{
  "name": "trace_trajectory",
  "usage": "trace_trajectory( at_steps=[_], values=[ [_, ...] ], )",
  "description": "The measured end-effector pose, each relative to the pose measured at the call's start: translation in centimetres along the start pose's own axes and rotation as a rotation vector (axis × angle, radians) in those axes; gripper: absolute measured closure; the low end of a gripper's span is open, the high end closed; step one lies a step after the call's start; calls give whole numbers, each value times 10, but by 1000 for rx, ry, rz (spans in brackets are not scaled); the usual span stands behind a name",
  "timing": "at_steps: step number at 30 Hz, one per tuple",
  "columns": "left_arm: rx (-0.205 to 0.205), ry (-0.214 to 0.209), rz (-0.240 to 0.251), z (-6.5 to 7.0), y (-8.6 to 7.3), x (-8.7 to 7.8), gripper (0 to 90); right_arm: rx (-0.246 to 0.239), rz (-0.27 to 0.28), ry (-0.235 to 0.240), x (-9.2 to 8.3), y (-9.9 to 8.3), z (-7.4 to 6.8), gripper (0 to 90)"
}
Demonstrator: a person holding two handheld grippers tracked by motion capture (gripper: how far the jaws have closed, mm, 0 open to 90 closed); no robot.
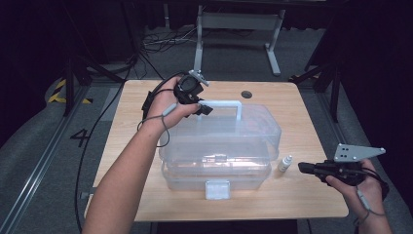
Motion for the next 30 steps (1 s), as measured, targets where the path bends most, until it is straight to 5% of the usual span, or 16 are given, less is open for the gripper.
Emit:
trace_trajectory(
  at_steps=[15,30],
  values=[
    [-49,-30,-46,-10,9,1,711,-45,192,68,21,28,-17,900],
    [-62,-40,-60,-12,9,1,710,-34,328,28,49,44,-8,900]
  ],
)
Point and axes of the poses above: each handheld gripper's, and its own axes: x roughly forward along the jaws, y roughly out of its top, z roughly to its right, the point moved 10 cm from there along x, roughly forward along the jaws, and after that the axes turned 9 degrees about -x, right-handed, at the moved point
